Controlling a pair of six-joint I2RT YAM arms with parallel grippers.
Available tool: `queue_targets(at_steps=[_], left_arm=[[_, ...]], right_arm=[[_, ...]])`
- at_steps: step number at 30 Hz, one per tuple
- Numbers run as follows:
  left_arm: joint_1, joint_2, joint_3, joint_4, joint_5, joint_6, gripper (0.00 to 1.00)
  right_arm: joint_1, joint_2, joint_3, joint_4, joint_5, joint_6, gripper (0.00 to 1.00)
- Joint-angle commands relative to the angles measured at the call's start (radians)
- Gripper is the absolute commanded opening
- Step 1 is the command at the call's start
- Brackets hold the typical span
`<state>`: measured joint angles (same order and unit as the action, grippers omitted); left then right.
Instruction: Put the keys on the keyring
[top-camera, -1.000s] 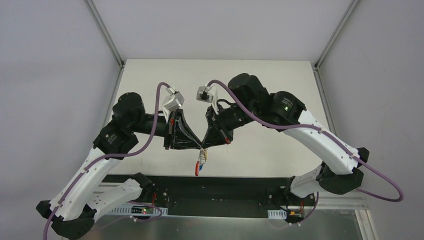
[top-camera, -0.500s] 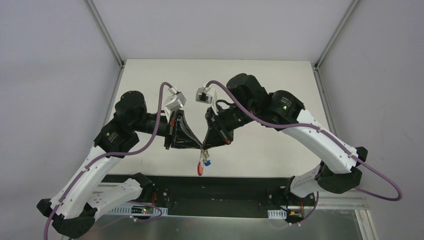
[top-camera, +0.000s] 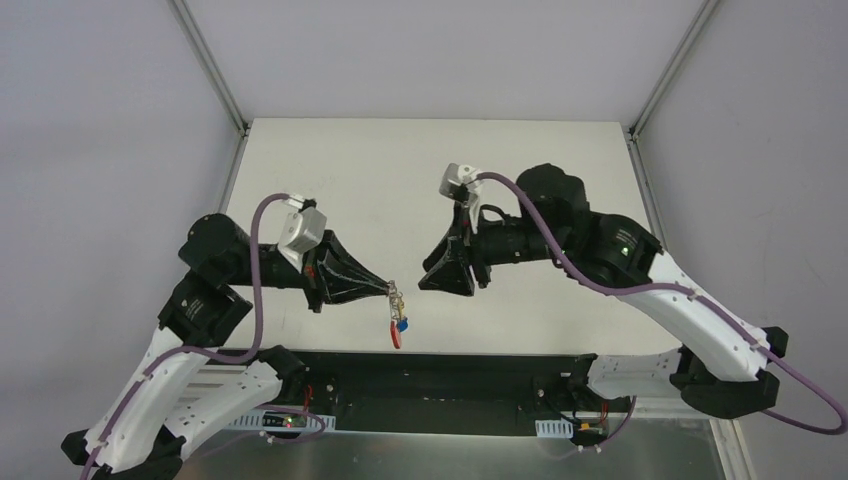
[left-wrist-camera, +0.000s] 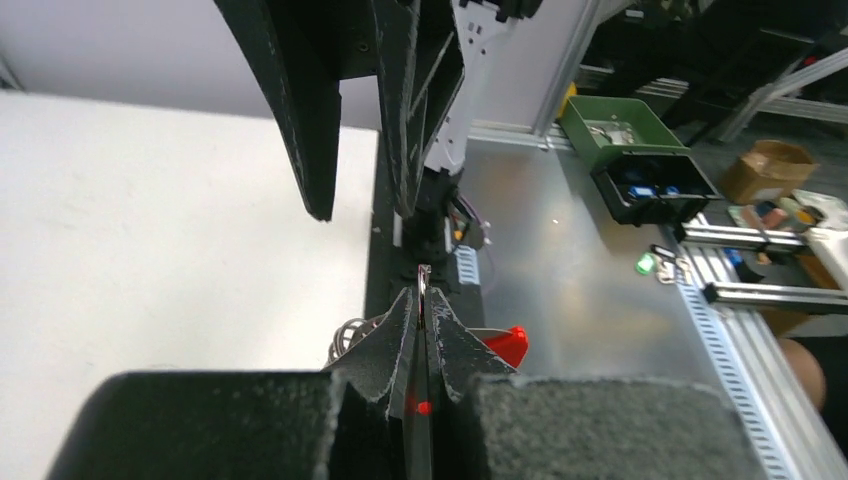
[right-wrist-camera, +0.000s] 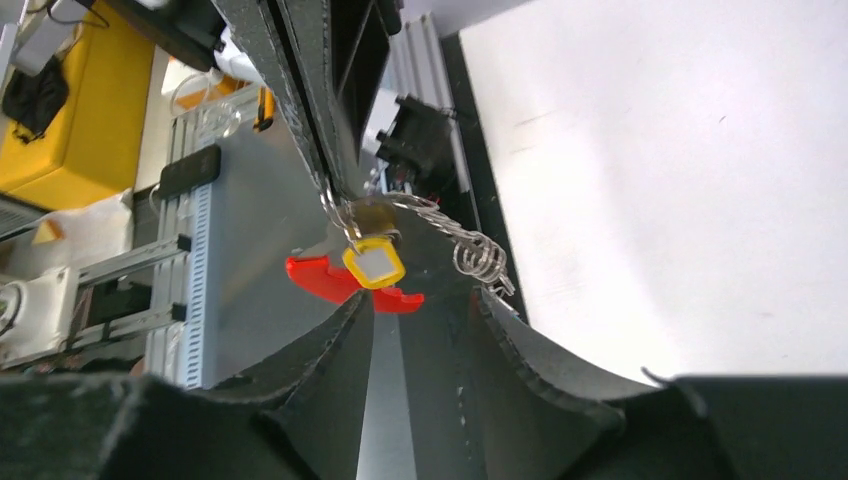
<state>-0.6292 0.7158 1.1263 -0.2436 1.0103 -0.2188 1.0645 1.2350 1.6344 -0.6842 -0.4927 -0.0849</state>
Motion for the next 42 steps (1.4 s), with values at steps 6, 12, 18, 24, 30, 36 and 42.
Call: queue_targets(at_steps=[6,12,18,24,30,36,42], left_arm=[[-0.010,-0.114,-0.146,0.575,-0.154,-0.128,0.00],[-0.010,-0.132,-0.297,0.914,-0.291,-0.234,0.00],[-0.010,-0.125,-0.397,1.166,-0.428,-0.318,0.00],[-0.011,-0.097,-0.412,1.239,-0.468,-0.381,0.00],[-0.010,-0.108,-0.428,1.263,-0.486,-0.415,0.00],[-0.010,-0.115,-0.443,1.288,-0.492,-0.432,0.00],[-0.011,-0.111,-0.445,1.298,-0.485,-0.436,0.00]], right_arm=[[0.022,-0.143,-0.123,0.362,0.116,-0.007,0.43],[0.044,-0.208,-0.242,0.541,0.091,-0.092,0.44],[0.076,-0.229,-0.302,0.654,0.066,-0.216,0.40],[0.106,-0.226,-0.327,0.693,0.084,-0.363,0.40],[0.111,-0.213,-0.334,0.747,0.117,-0.450,0.39],[0.112,-0.173,-0.305,0.818,0.136,-0.452,0.39],[0.111,-0.122,-0.249,0.842,0.123,-0.422,0.38]])
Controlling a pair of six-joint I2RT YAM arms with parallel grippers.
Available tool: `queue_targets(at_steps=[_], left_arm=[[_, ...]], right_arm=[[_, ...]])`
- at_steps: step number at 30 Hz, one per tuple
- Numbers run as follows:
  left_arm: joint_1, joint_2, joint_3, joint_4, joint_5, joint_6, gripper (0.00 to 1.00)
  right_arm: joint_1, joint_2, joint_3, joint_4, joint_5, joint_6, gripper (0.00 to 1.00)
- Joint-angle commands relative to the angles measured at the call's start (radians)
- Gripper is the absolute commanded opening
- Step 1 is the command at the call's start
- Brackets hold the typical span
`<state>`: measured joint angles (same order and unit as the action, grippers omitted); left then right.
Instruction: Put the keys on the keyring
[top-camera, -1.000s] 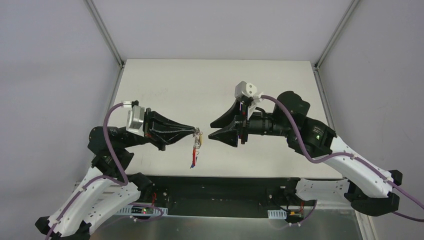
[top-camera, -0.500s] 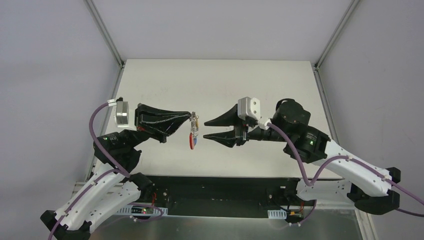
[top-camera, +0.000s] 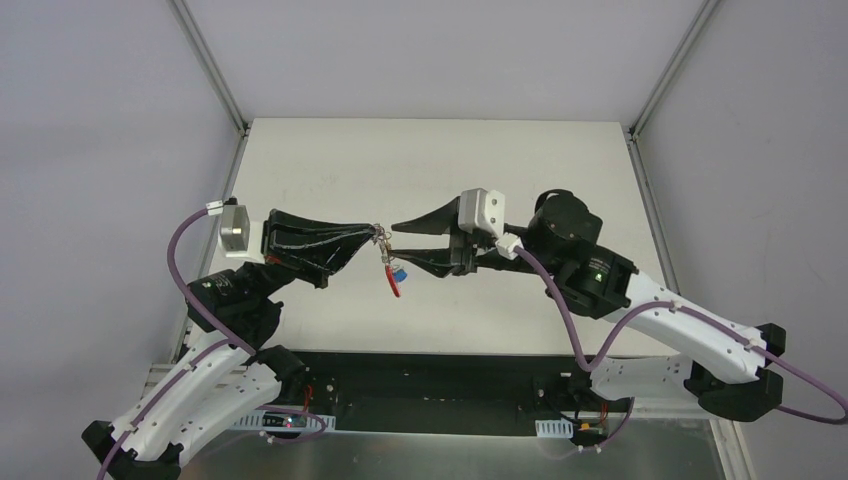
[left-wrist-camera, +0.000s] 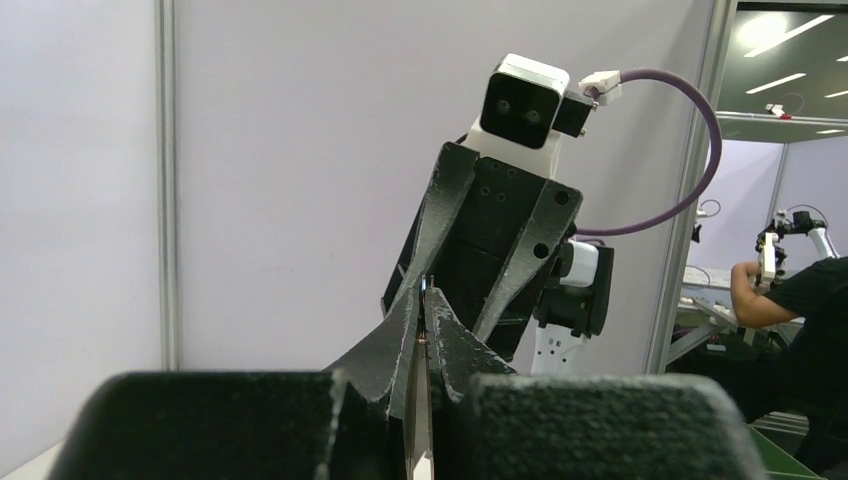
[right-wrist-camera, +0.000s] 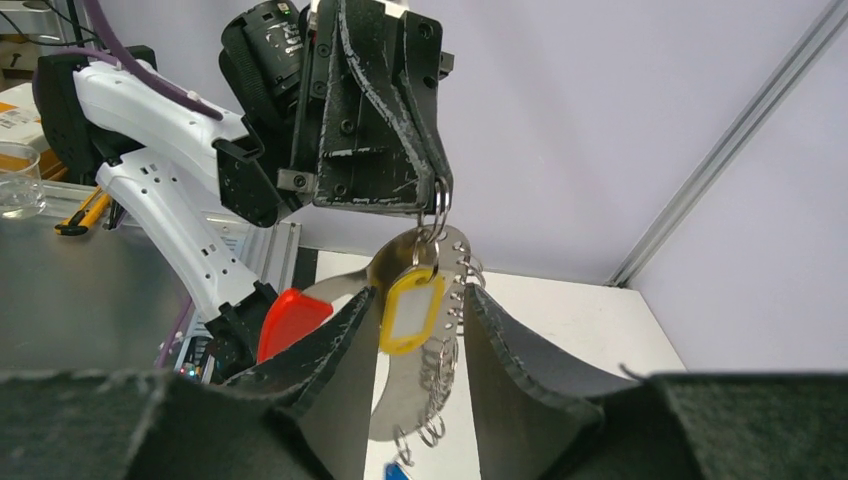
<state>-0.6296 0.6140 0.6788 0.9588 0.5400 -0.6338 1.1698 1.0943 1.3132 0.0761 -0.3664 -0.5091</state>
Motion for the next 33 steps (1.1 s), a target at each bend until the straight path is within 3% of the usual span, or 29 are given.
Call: queue_targets(at_steps=[1,15,33], left_arm=[[-0.010,-0.011,0.003,0.097,-0.012,-0.021,0.00],[-0.010,-0.040,-0.011,0.090,-0.006,-0.011,0.00],[-0.010,-0.054,-0.017,0.071,-0.014,0.007,0.00]], right_arm=[[0.005,0.023,0.075,0.085,-0.006,0.005,0.38],[0.007,0.048,0.099,0.128,-0.019,0.061,0.27],[0.006,0.091,0.133,0.084,-0.097,0.110,0.24]])
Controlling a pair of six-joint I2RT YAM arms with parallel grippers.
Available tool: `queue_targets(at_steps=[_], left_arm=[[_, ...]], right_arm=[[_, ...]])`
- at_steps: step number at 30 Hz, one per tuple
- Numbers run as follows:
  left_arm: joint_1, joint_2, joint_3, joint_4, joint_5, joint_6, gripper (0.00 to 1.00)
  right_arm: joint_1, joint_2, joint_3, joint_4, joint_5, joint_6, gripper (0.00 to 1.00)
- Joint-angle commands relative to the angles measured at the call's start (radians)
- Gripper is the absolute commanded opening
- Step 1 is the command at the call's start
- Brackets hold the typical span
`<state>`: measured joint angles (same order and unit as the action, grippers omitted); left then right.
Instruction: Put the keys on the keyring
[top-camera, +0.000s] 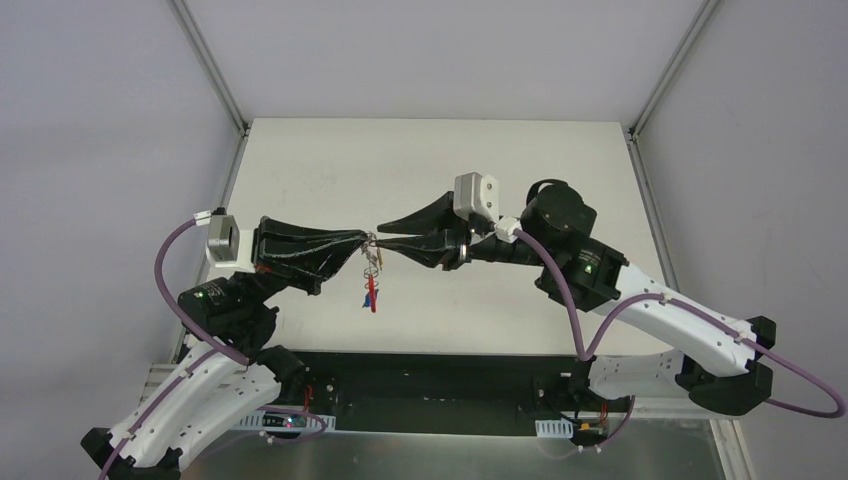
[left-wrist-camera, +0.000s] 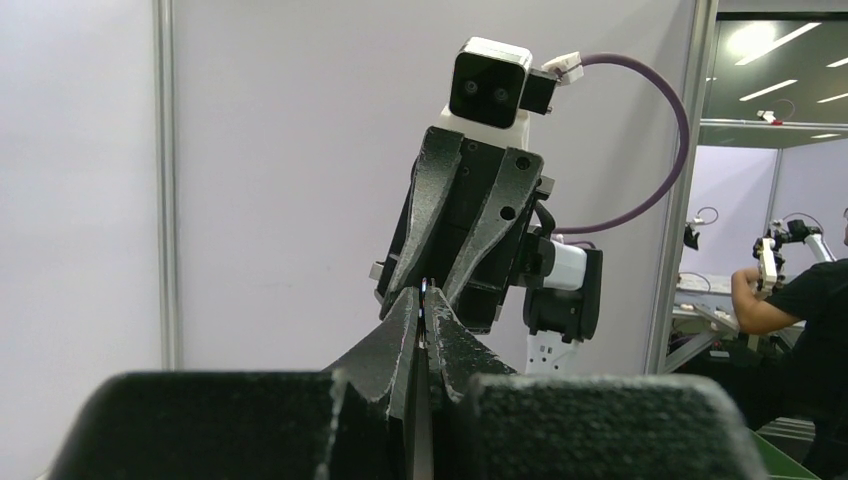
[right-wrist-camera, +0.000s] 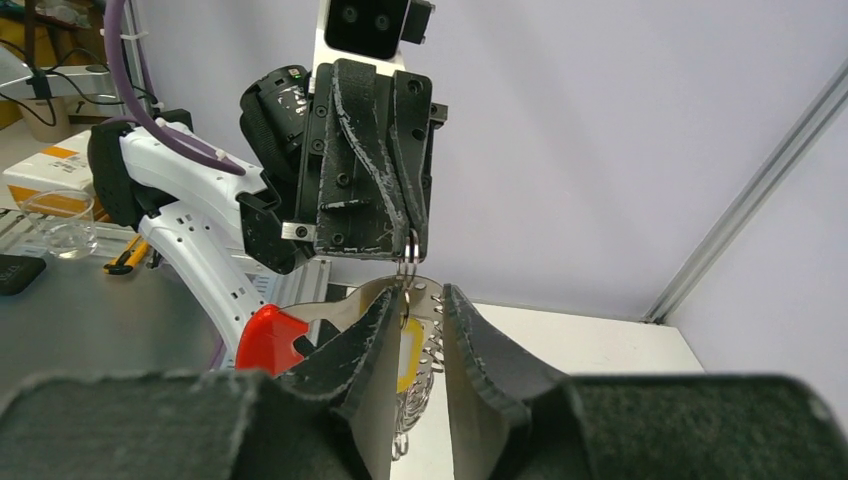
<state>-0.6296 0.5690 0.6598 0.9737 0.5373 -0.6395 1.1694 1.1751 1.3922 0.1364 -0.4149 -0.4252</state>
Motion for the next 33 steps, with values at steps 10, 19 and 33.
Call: queue_targets(at_steps=[10,19,33], left_arm=[[-0.011,-0.010,0.001,0.051,-0.013,0.023,0.00],[-0.010,-0.013,0.002,0.050,-0.010,0.023,0.00],[-0.010,-0.025,0.395,-0.894,0.231,0.131,0.19]], right_arm=[[0.006,0.031,0.078,-0.014,-0.064,0.038,0.21],[0.007,0.049,0.118,-0.061,-0.061,0.041,0.00],[-0.009,0.070,0.350,-0.613,-0.065,0.142,0.00]])
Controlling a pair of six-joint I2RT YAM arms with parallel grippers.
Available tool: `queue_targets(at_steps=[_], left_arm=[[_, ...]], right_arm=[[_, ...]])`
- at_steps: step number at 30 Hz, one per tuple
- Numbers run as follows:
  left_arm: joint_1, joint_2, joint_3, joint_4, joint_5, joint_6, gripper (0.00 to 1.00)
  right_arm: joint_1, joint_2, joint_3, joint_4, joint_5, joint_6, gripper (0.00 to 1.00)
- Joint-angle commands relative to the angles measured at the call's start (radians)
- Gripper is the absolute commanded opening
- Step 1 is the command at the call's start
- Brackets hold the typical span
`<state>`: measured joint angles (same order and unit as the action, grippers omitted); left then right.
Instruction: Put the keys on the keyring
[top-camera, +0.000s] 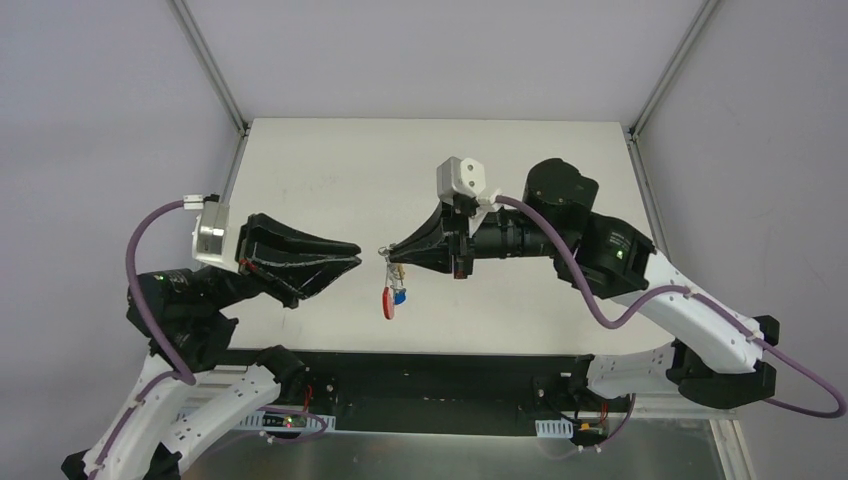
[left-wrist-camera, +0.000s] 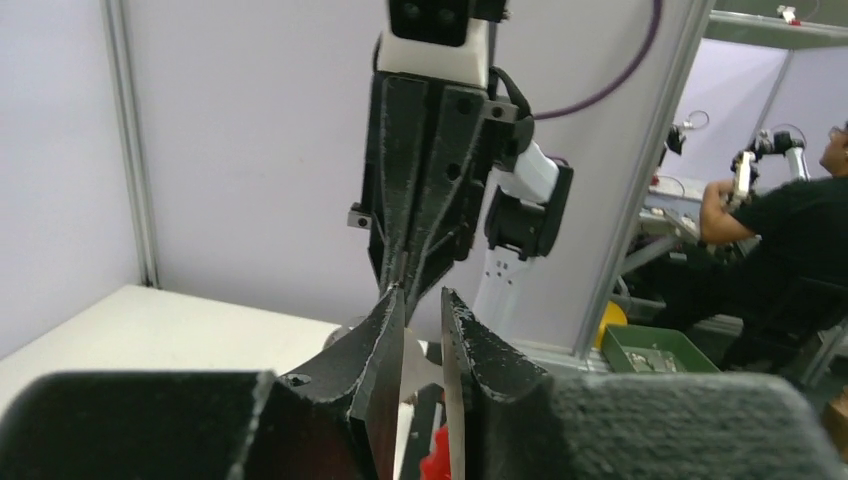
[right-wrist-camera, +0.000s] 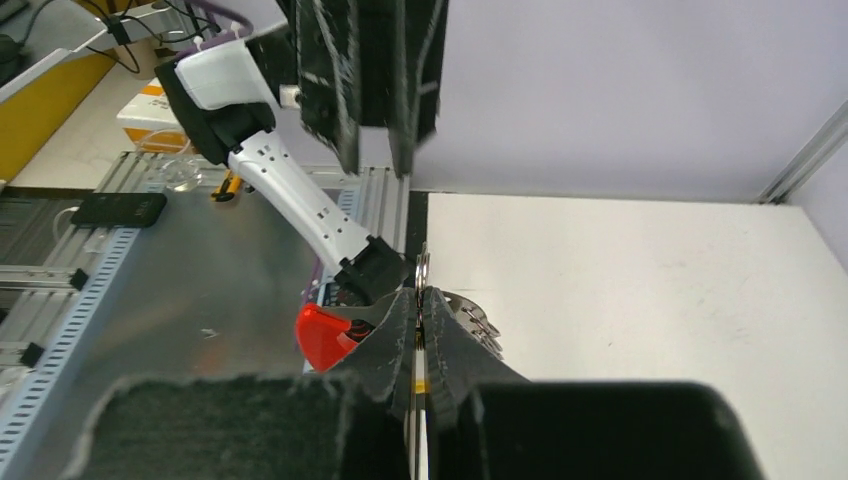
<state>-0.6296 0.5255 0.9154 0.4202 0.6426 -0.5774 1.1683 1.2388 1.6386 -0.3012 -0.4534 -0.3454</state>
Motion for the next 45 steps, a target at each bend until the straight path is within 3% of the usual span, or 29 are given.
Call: queue_targets(at_steps=[1,5,12,22,29,45], left_arm=[[-0.010,0.035,0.171,-0.381,0.158,0.072,0.20],[-0.010,0.127,0.285,-0.520,0.279,0.062,0.20],[-0.010,0.221,0.324,-0.584,0.366,0.028,0.20],[-0.010,0.273,0.319,-0.660,0.430,0.036,0.21],[-0.010,0.295,0.315,-0.667,0.506,0.001,0.22],[-0.010,0.319,0.287,-0.679,0.583,-0.030,0.23]], right_arm=[[-0.012,0.013,0.122,-0.210,-0.039,0.076,0.00],[-0.036,0.062,0.218,-0.386,-0.115,0.148,0.00],[-0.085,0.133,0.282,-0.548,-0.303,0.265,0.00],[-0.091,0.145,0.172,-0.577,-0.427,0.314,0.00],[-0.109,0.157,0.126,-0.501,-0.475,0.382,0.00],[-0.110,0.221,0.197,-0.473,-0.497,0.402,0.00]])
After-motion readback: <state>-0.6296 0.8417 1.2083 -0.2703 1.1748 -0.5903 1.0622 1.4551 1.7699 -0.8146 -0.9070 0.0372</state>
